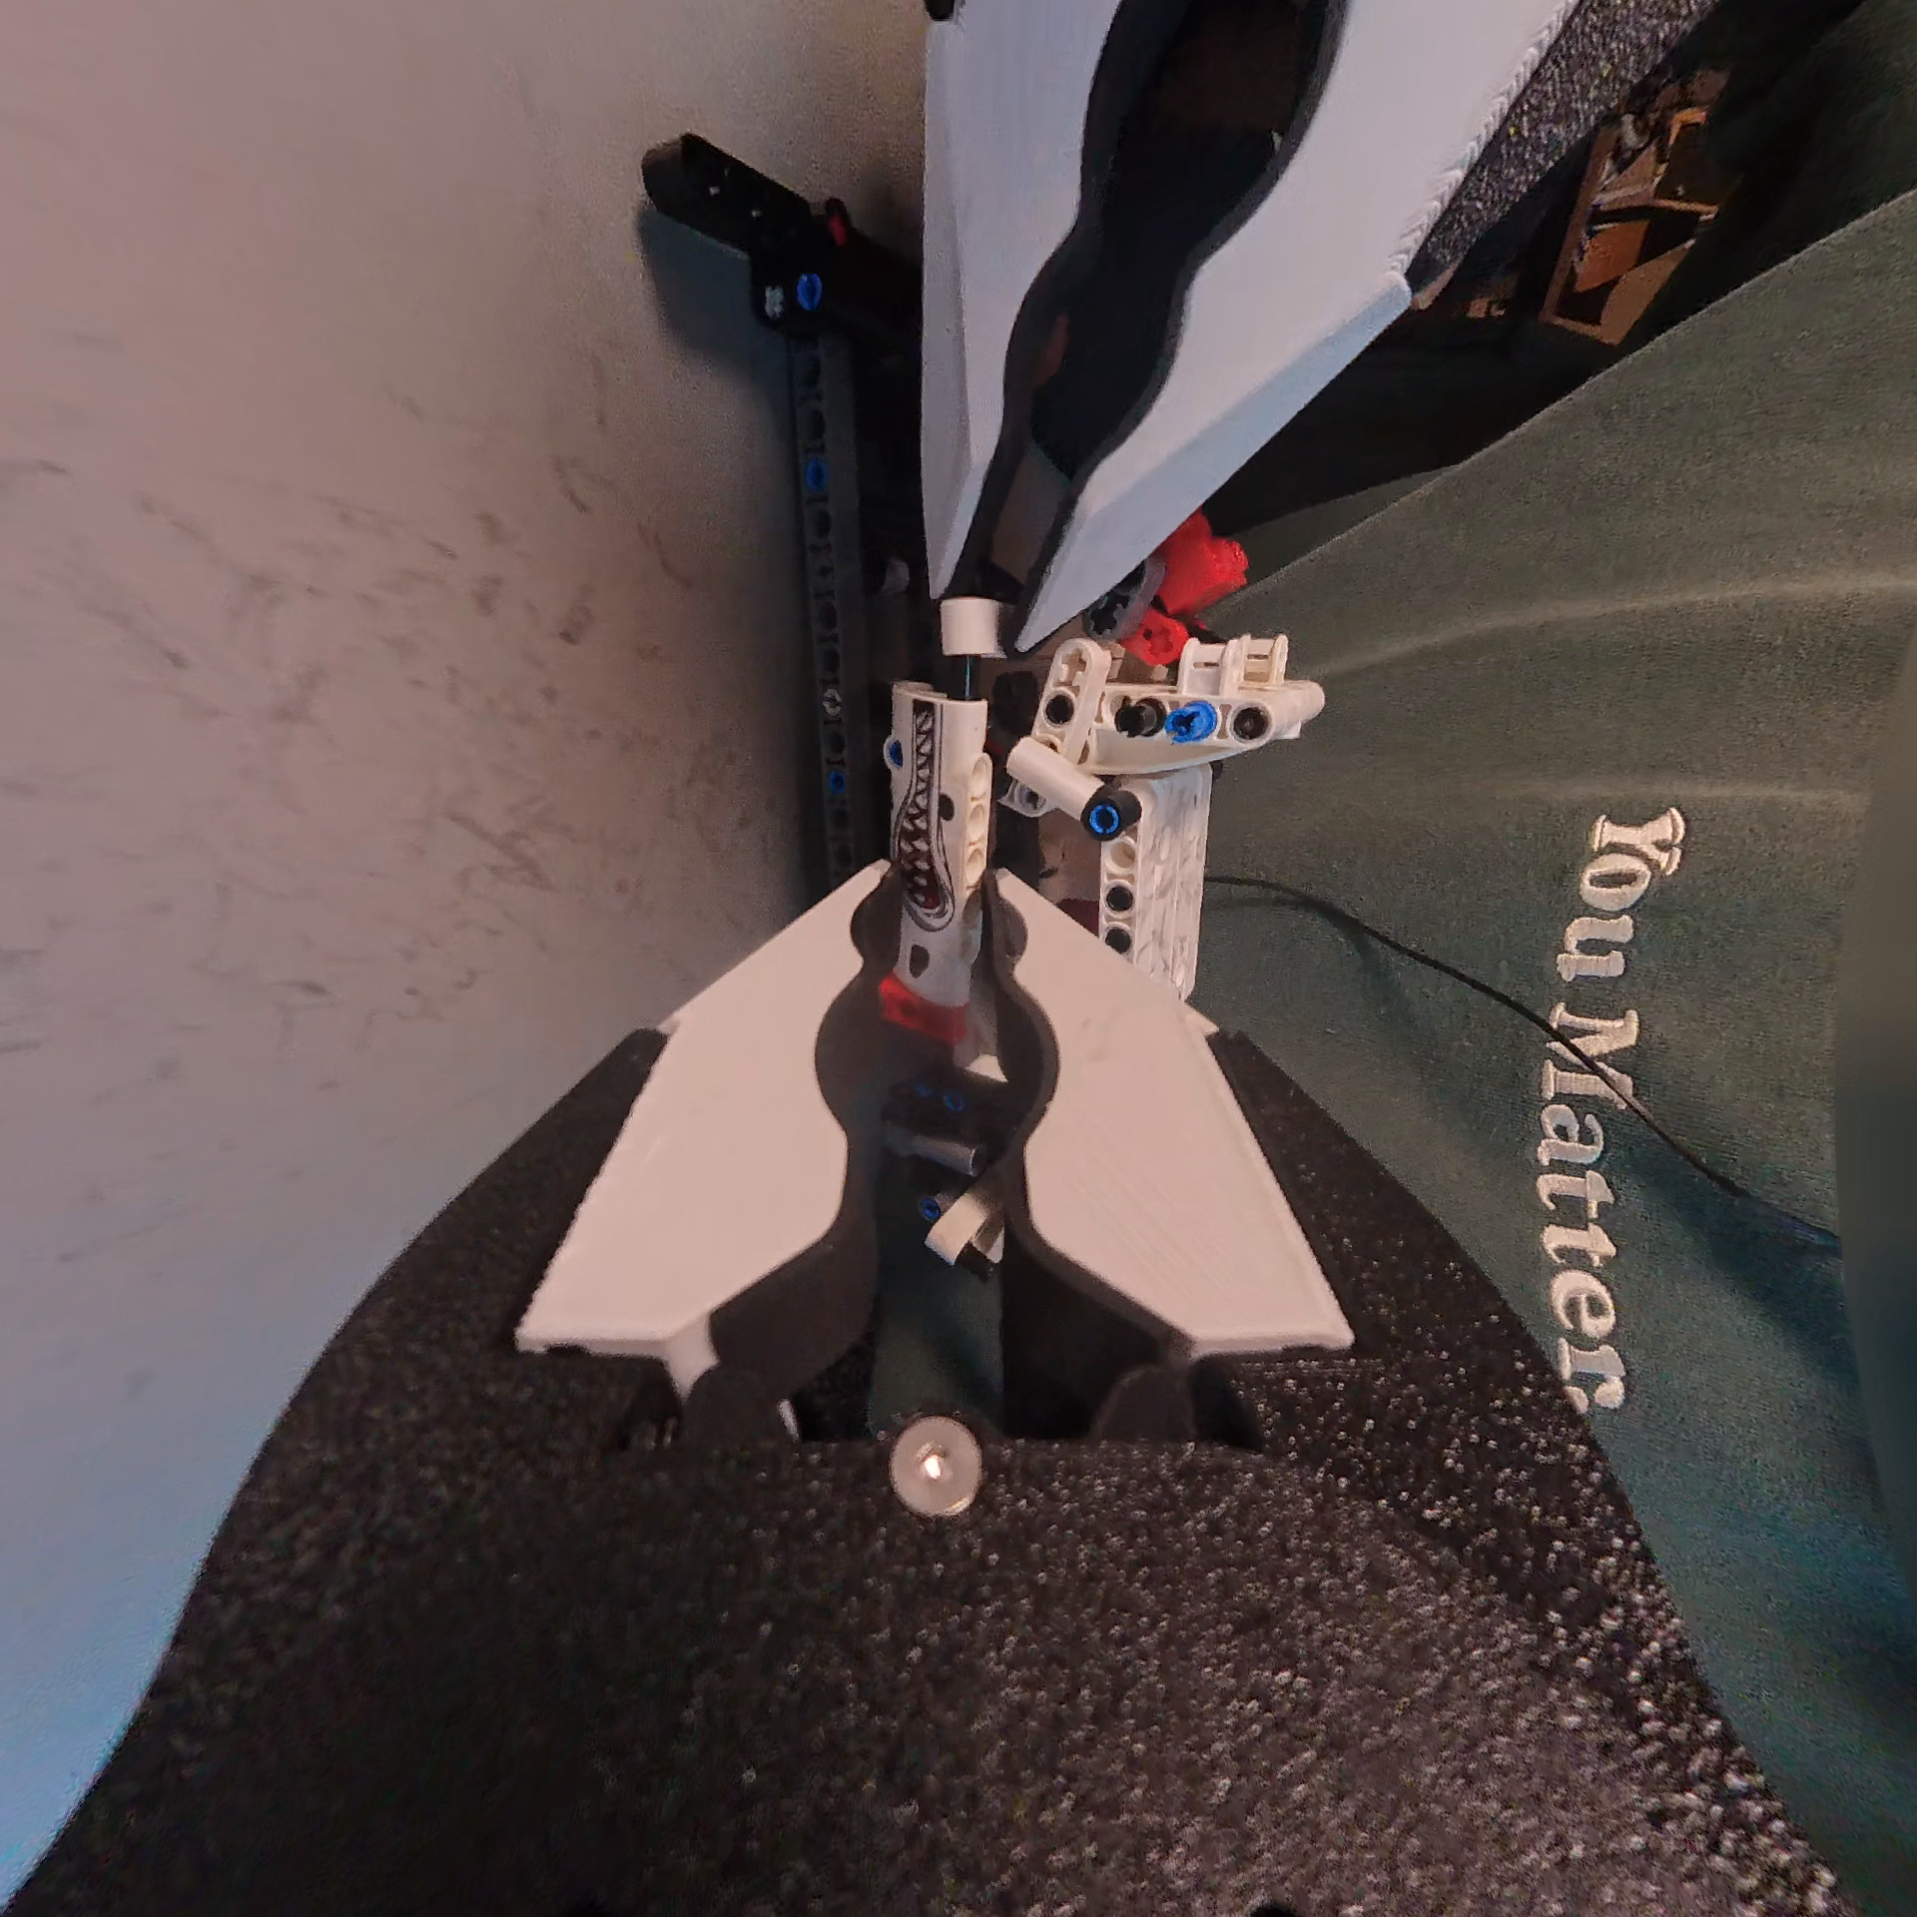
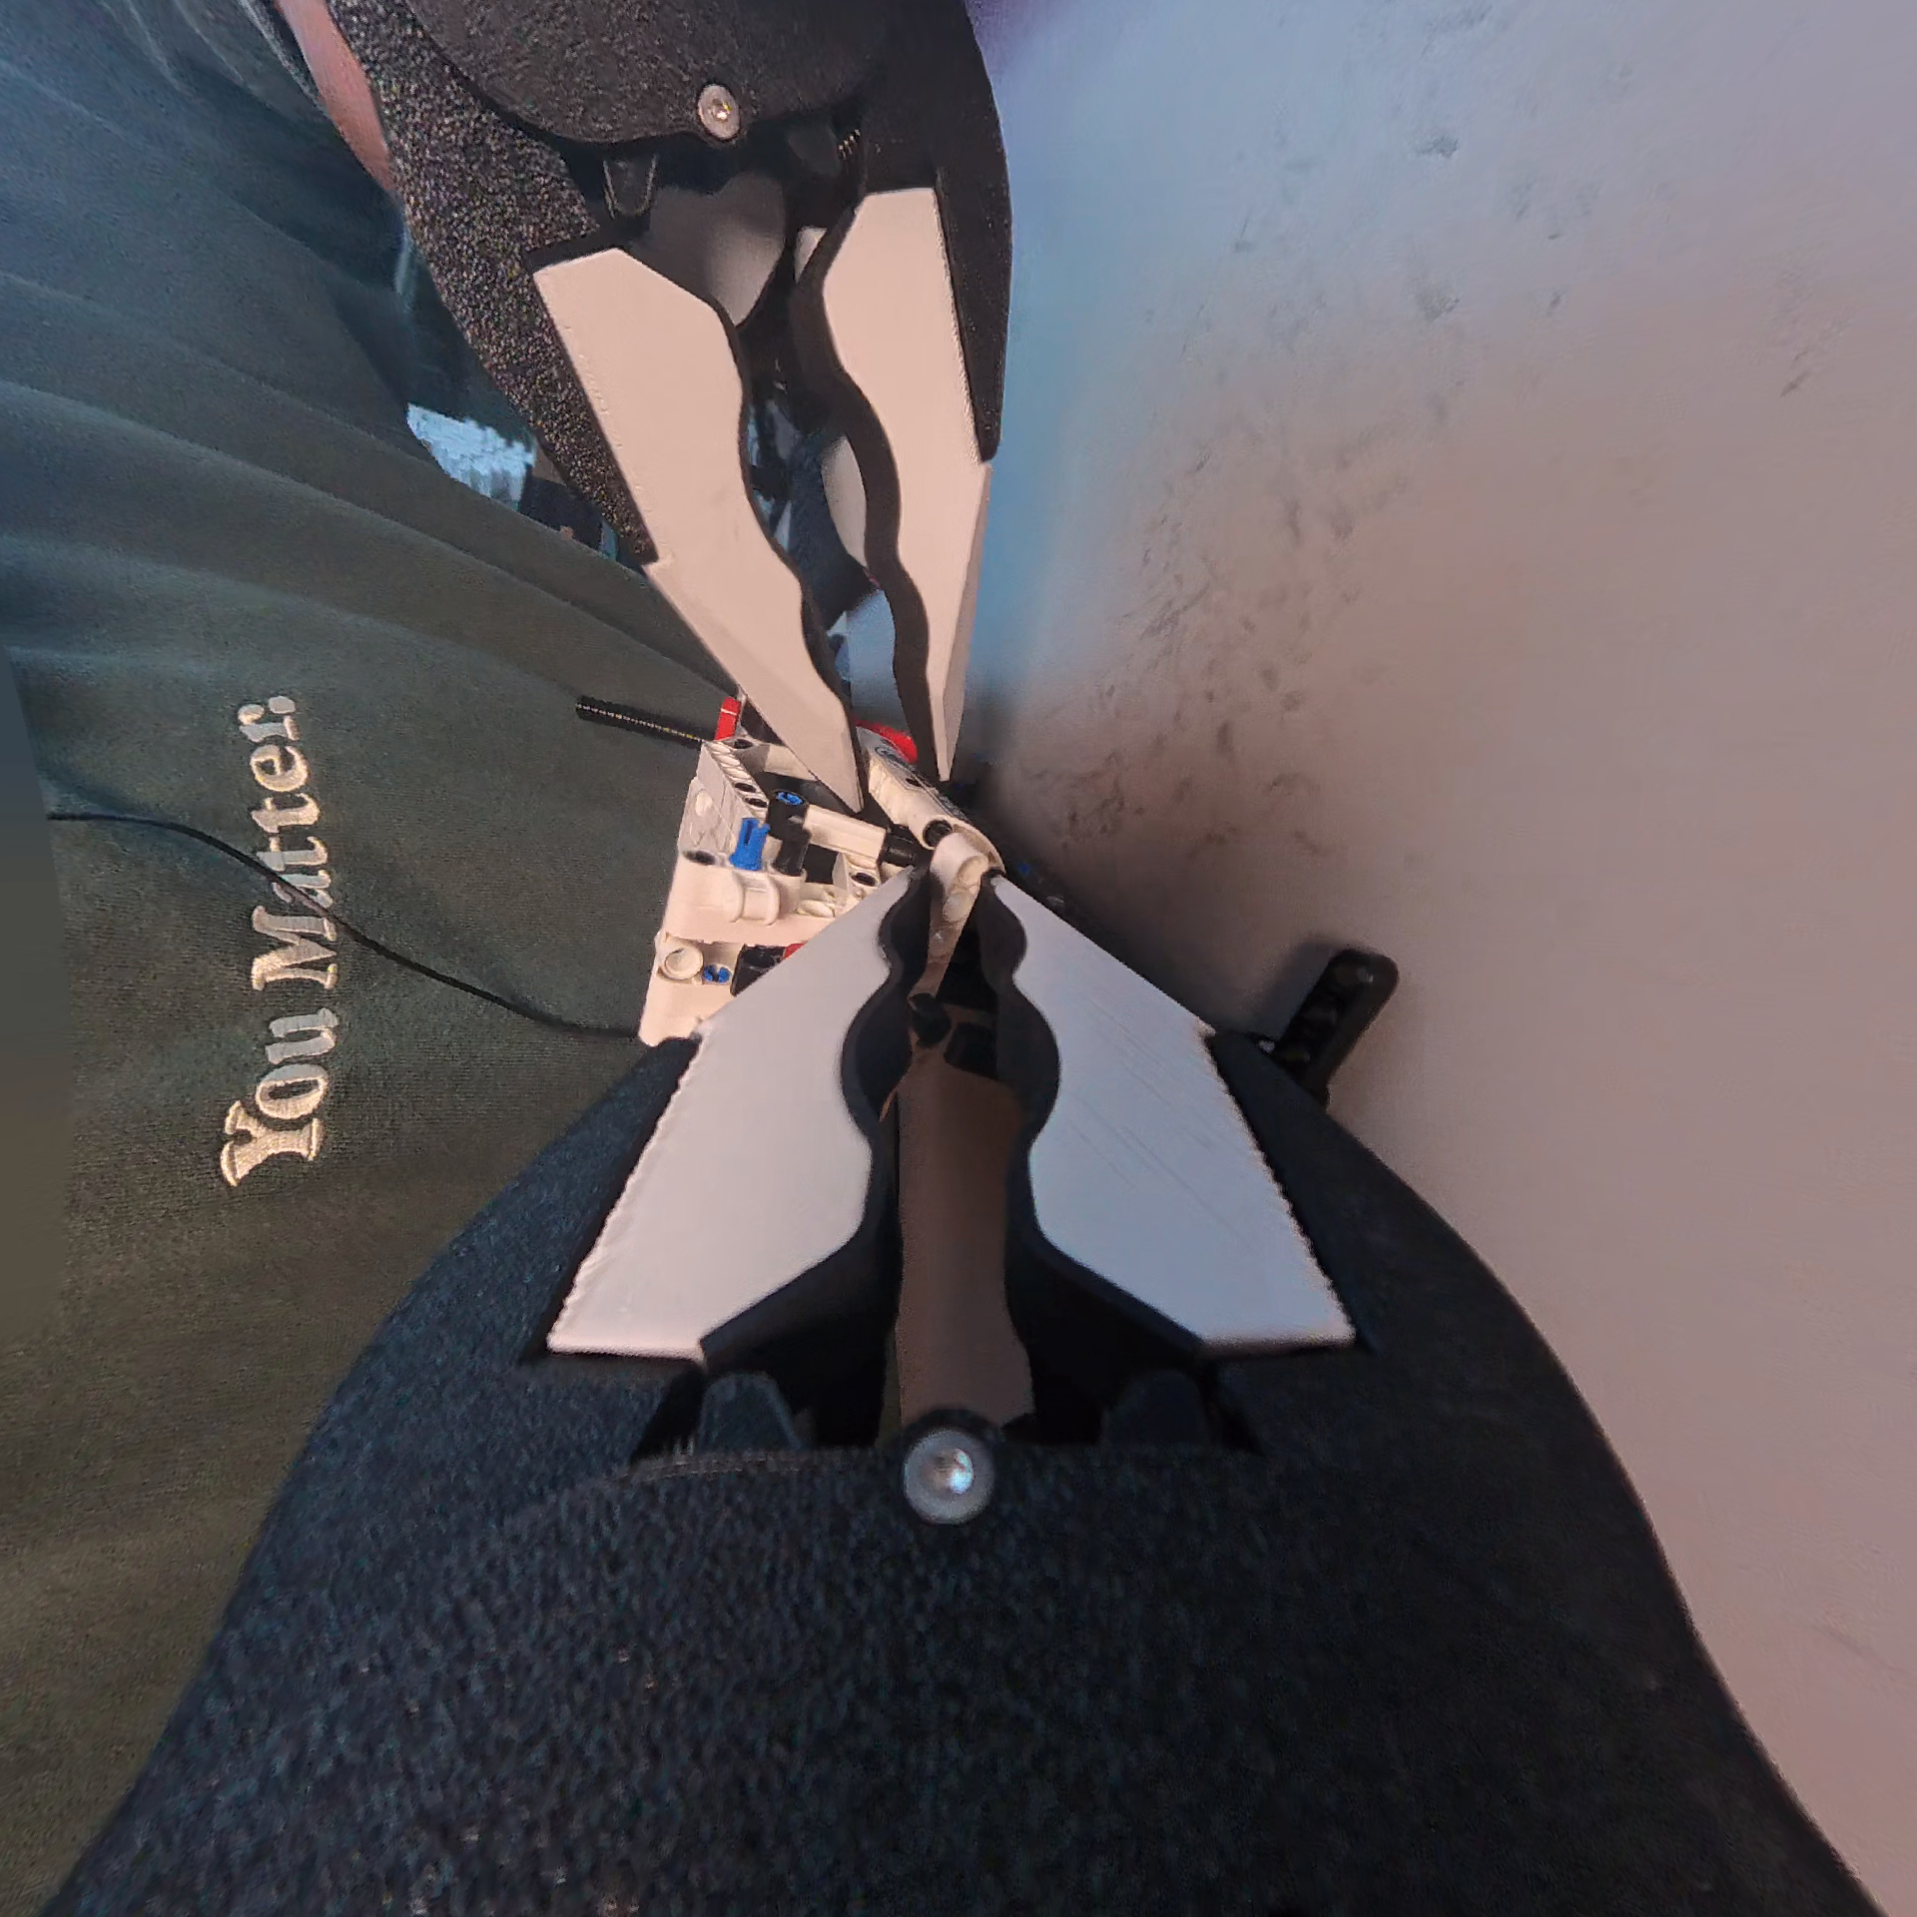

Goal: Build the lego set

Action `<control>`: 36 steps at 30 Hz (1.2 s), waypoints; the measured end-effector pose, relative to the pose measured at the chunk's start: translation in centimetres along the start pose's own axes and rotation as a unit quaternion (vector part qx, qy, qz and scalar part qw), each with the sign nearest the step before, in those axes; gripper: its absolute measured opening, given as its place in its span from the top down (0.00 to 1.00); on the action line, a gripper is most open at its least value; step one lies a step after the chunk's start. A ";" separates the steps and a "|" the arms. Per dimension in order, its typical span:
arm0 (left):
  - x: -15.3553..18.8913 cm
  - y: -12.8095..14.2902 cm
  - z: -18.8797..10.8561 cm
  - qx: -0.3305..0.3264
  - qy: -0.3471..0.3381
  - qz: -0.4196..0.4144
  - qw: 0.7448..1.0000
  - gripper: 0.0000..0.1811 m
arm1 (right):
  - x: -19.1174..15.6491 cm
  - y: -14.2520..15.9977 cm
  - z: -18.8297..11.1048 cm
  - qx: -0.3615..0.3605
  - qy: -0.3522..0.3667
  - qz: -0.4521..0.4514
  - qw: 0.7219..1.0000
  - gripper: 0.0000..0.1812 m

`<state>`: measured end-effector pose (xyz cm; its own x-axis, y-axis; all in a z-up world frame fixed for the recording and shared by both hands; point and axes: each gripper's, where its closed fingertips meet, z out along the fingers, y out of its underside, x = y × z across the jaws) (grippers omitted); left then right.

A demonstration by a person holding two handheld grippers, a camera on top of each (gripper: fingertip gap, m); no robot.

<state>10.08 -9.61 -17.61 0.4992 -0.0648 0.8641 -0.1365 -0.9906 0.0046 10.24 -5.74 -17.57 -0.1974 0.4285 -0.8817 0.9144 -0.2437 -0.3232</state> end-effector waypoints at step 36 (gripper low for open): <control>-1.2 2.5 0.6 0.059 -0.049 0.284 0.956 0.91 | -0.5 0.6 -0.7 -0.047 -0.035 -0.019 0.998 0.96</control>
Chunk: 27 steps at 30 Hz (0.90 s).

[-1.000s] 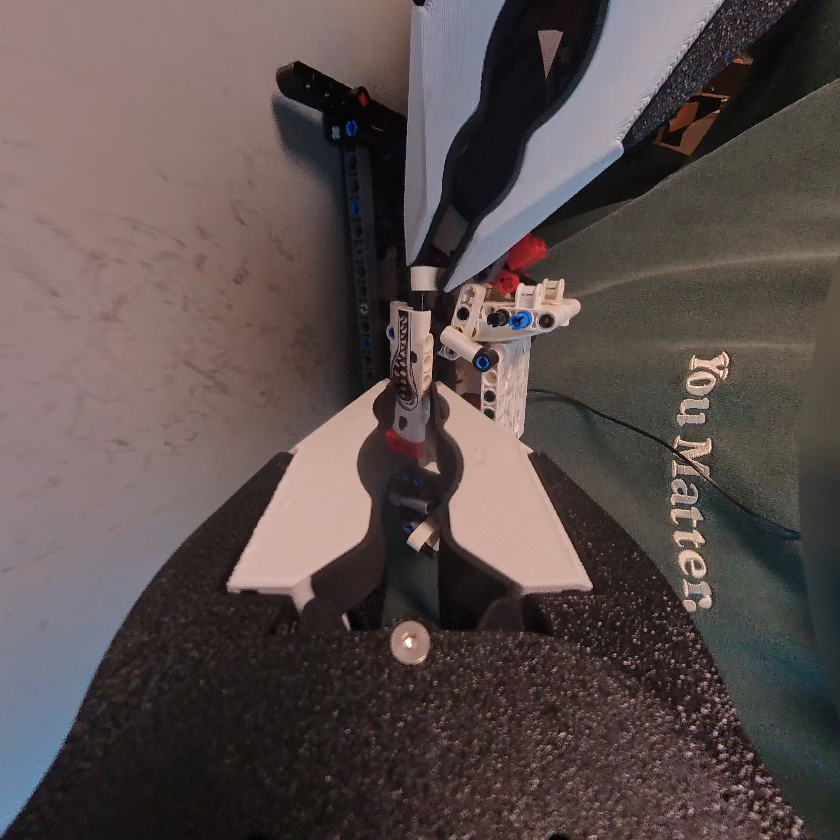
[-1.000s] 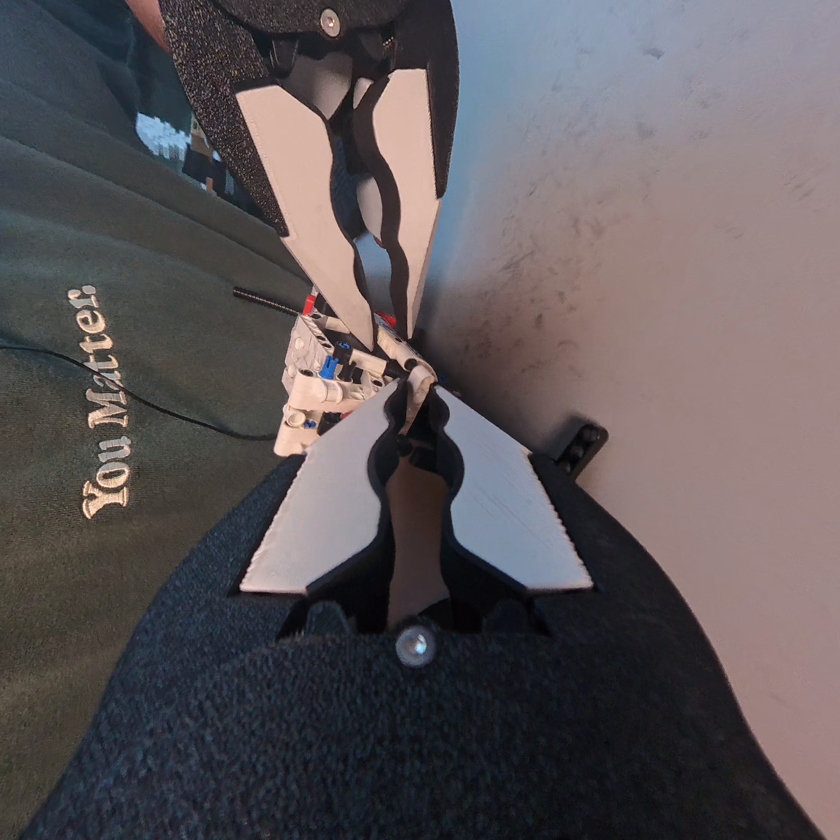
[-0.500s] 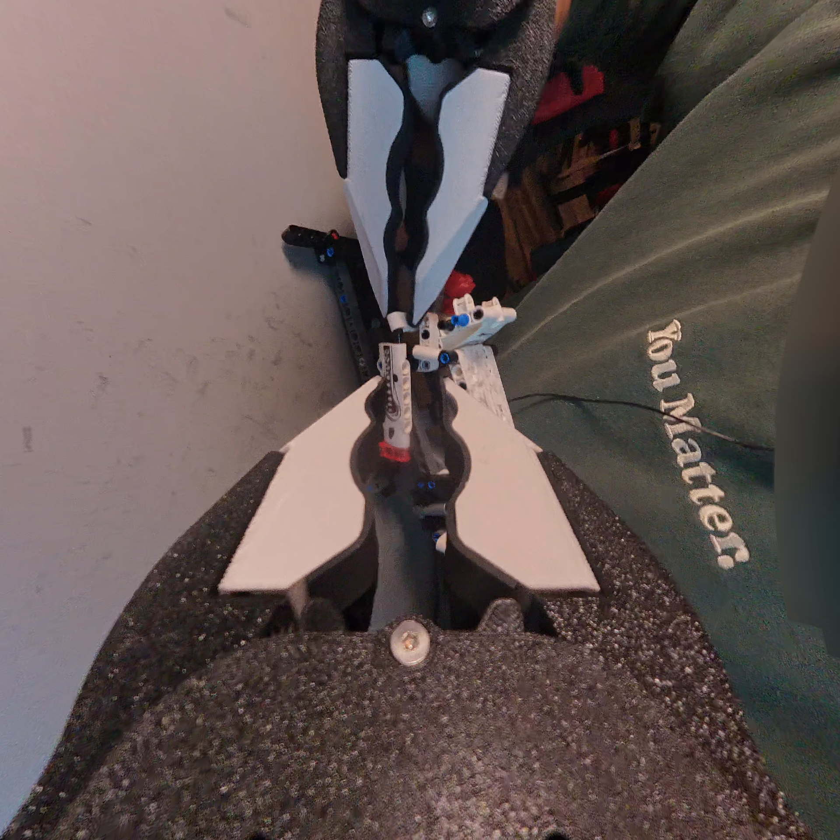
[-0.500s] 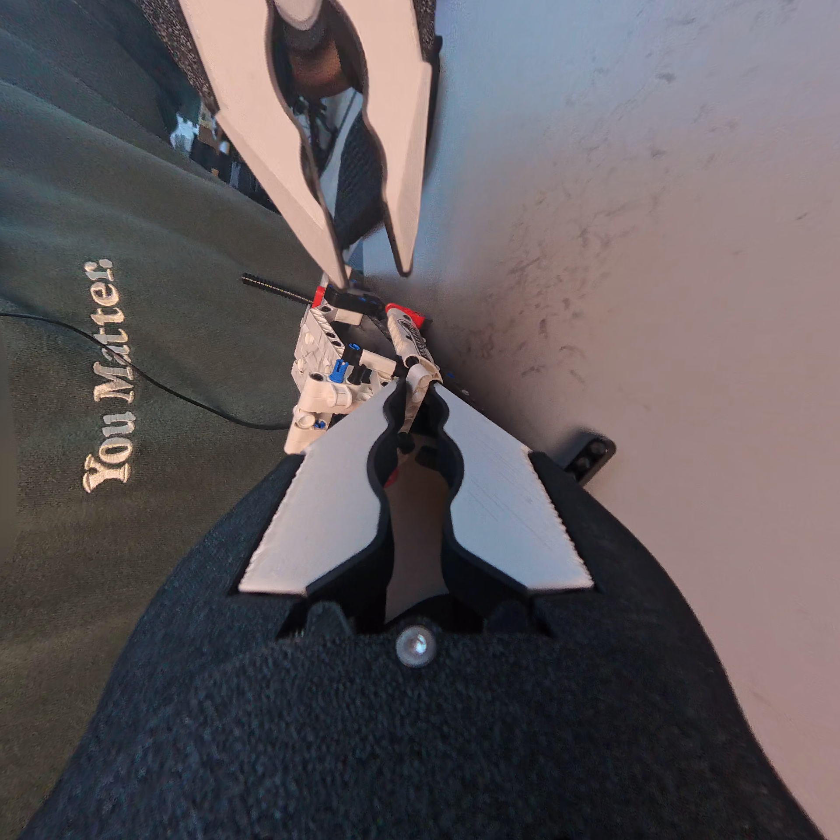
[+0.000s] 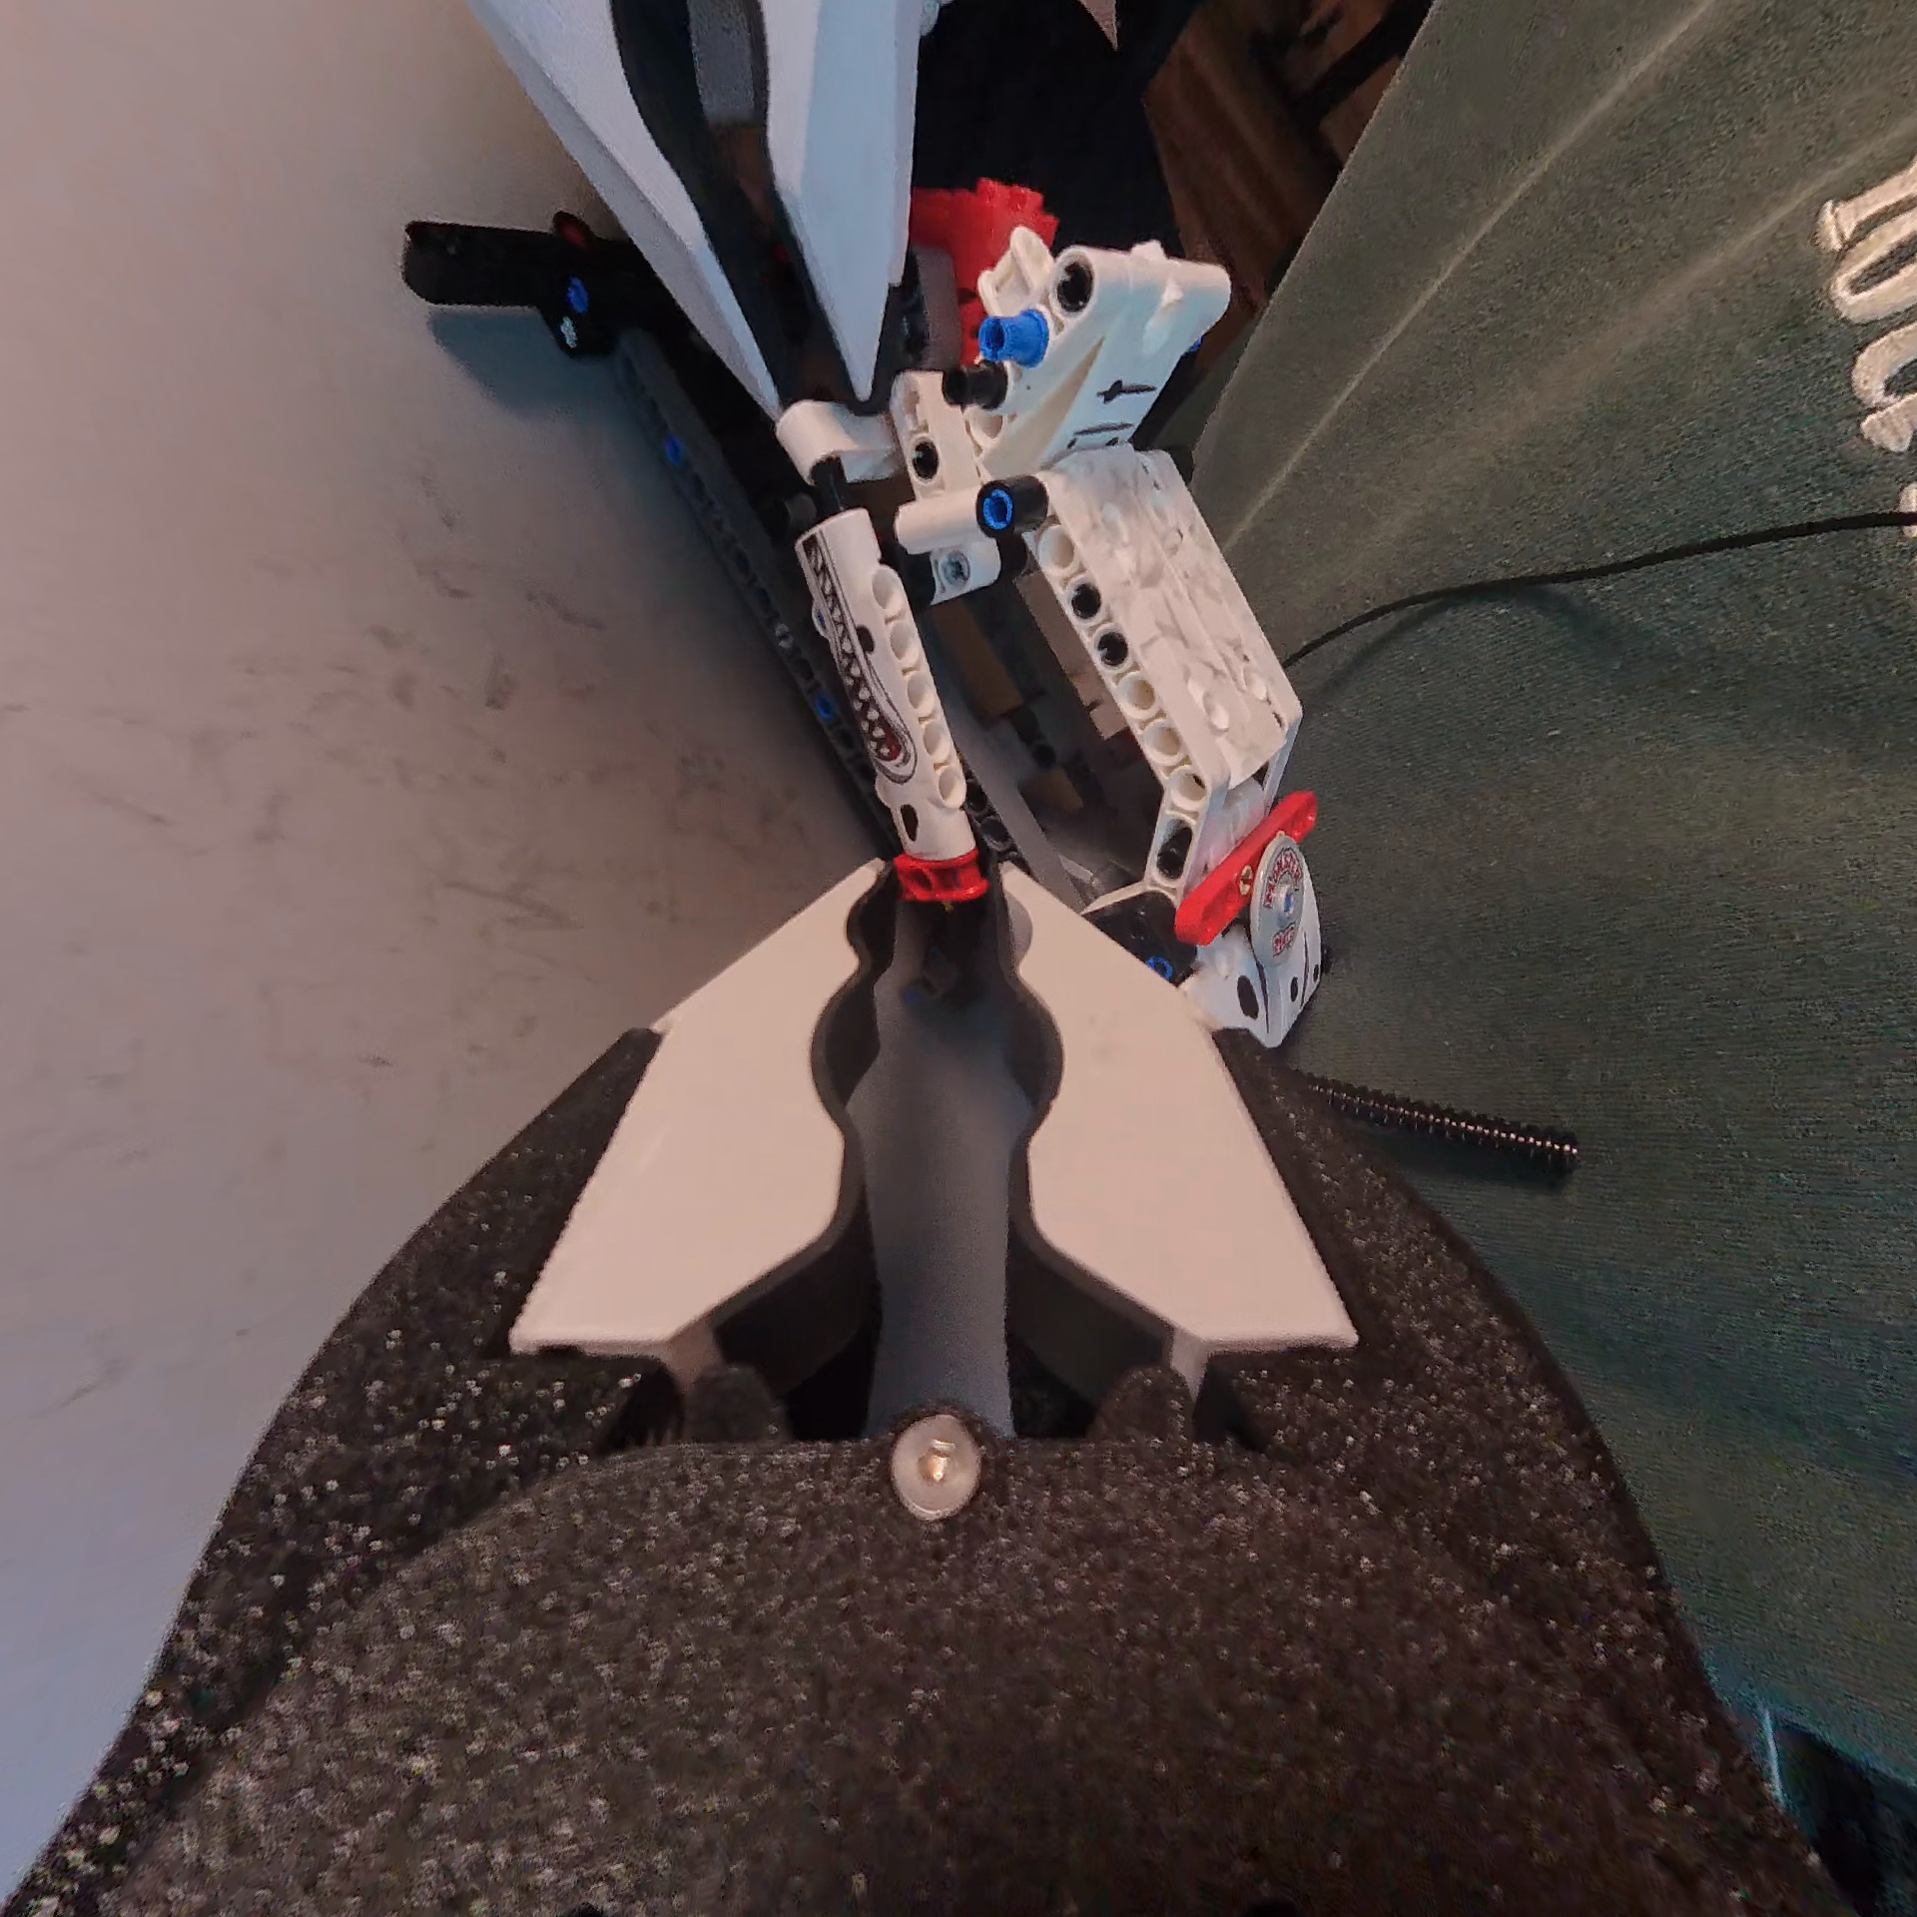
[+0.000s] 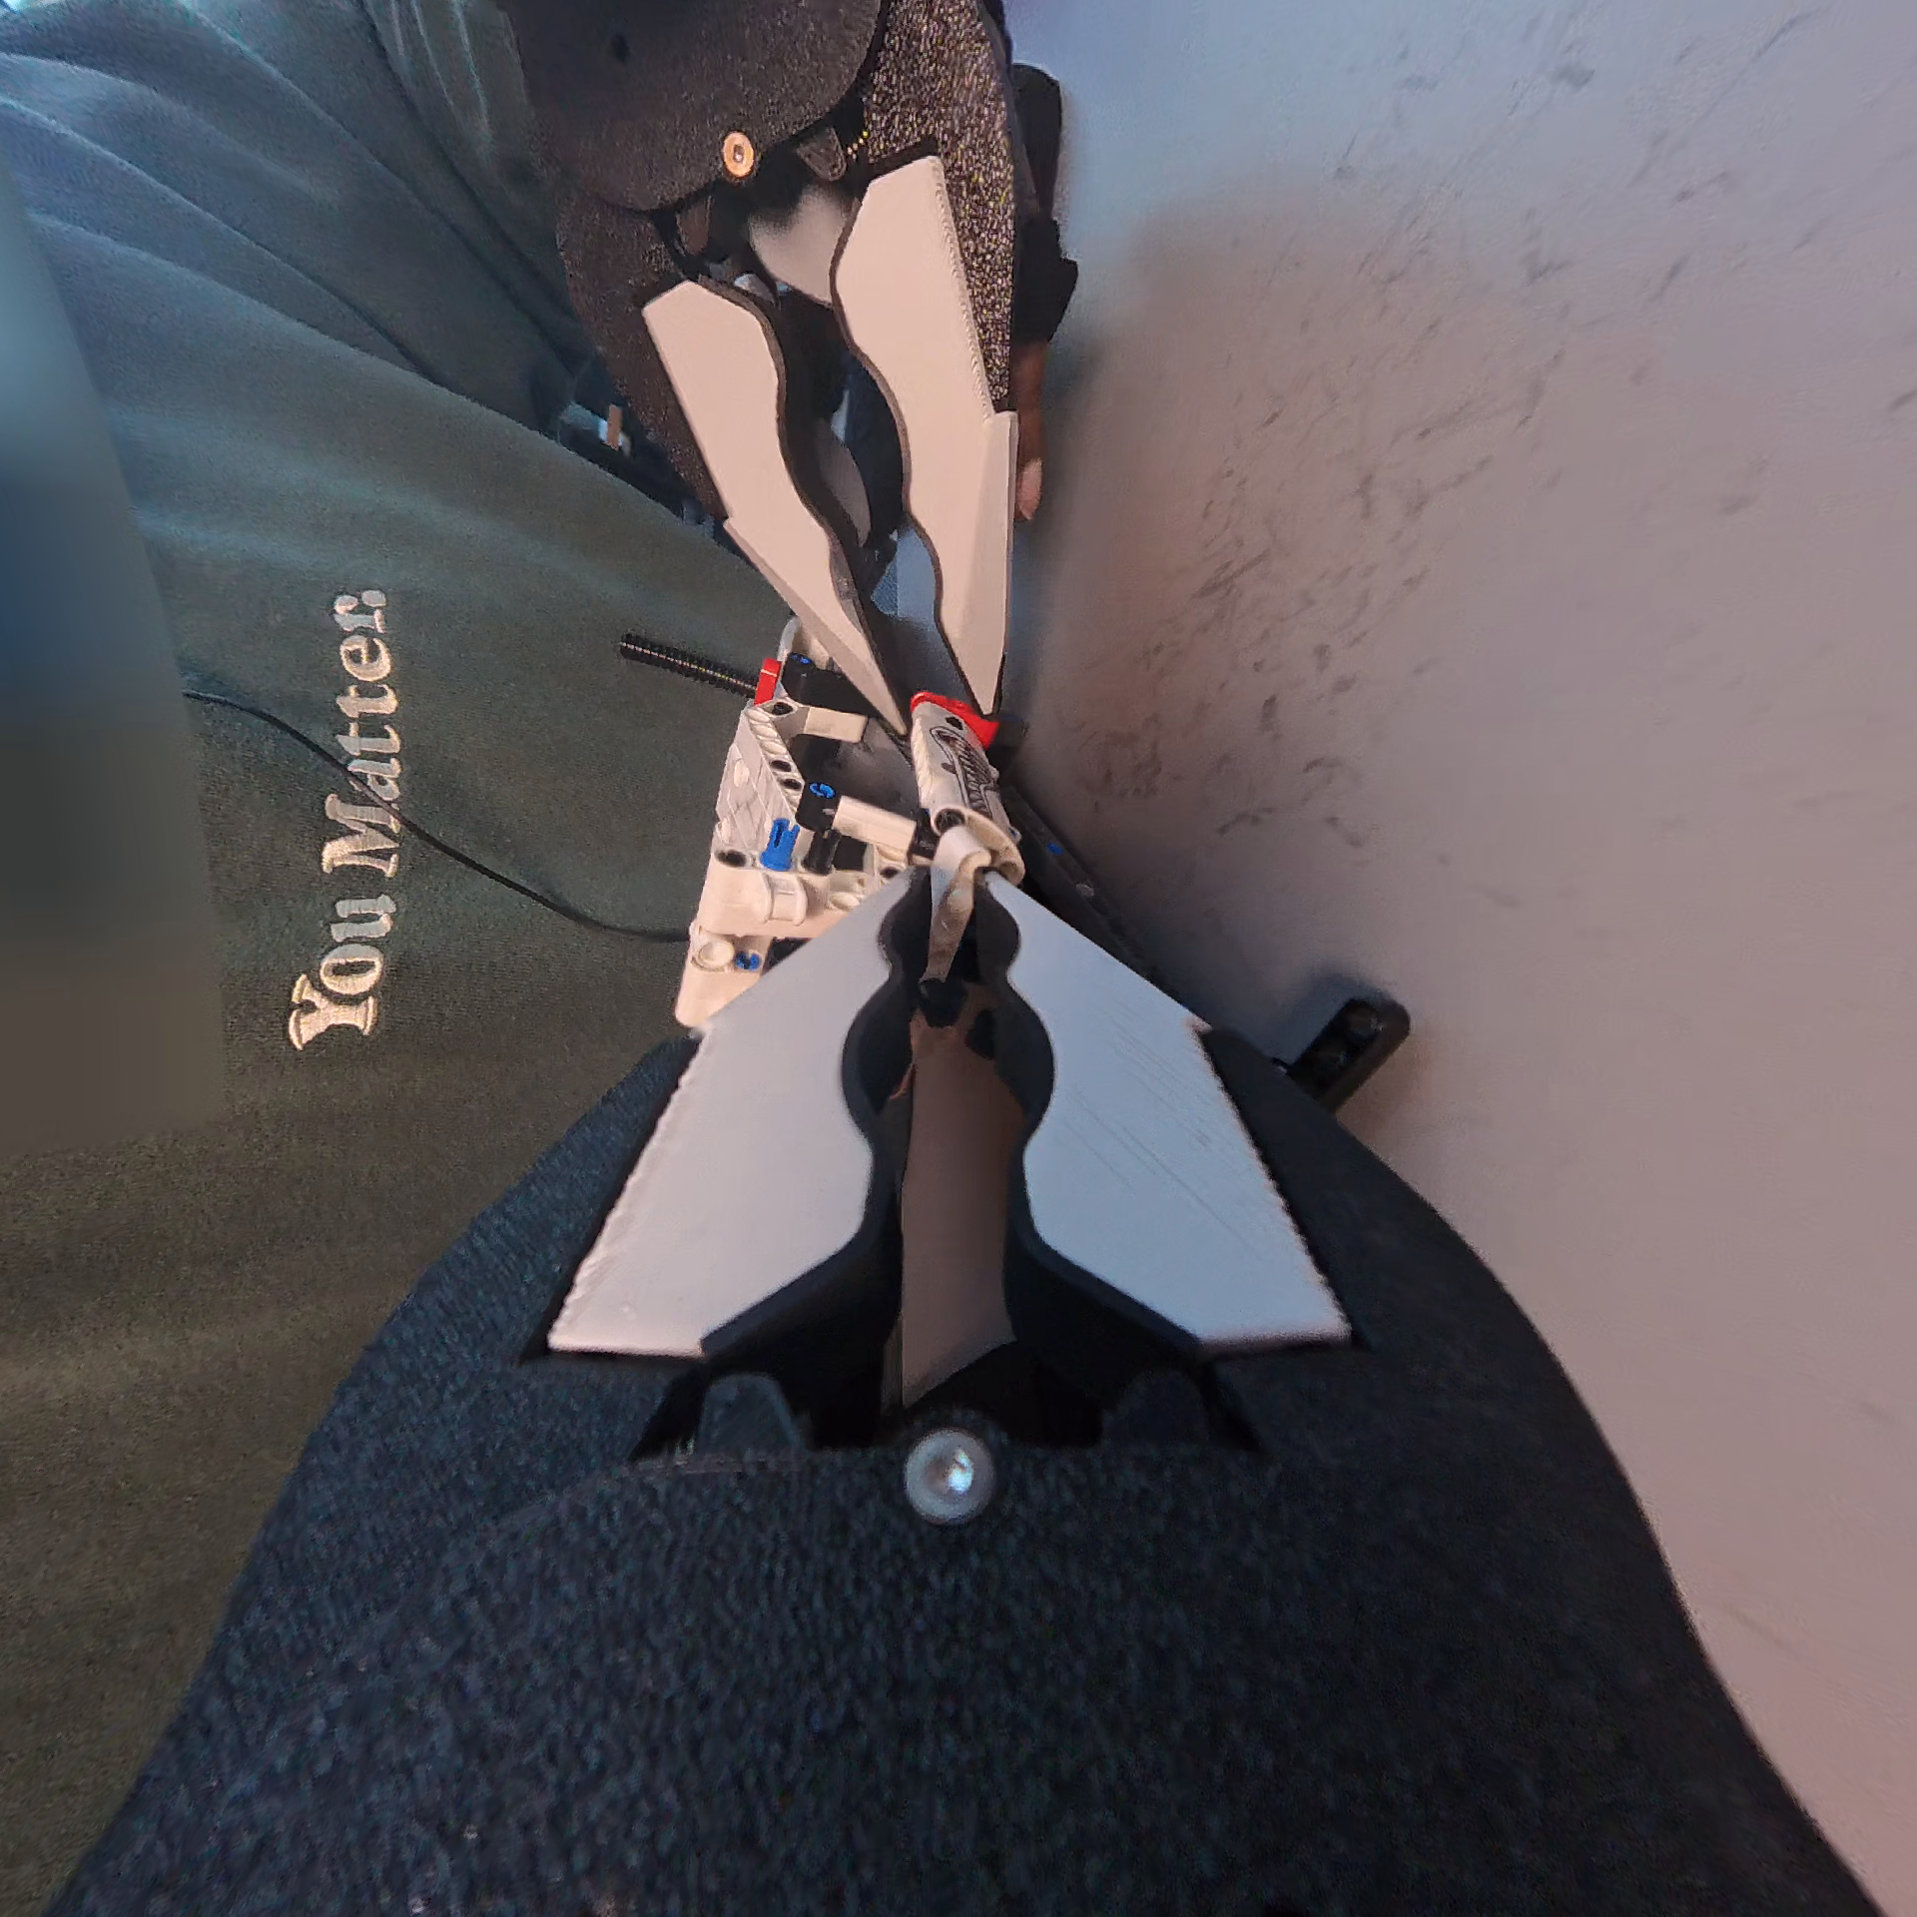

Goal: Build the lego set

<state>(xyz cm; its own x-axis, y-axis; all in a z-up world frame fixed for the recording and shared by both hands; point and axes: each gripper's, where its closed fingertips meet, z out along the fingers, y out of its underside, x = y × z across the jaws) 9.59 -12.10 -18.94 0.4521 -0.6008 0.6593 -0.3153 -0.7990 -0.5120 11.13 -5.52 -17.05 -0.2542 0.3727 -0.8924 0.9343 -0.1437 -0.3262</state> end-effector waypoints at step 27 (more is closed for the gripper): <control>0.4 -0.9 -1.3 -0.062 0.034 -0.074 0.995 0.92 | 0.6 0.2 0.1 0.009 -0.005 0.017 1.000 0.93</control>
<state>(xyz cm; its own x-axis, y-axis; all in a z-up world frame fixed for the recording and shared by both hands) 8.99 -11.63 -17.53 0.4453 -0.4734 0.7600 -0.3519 -0.8730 -0.3376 11.19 -5.43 -17.69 -0.2239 0.3584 -0.9063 0.9381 -0.1727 -0.3001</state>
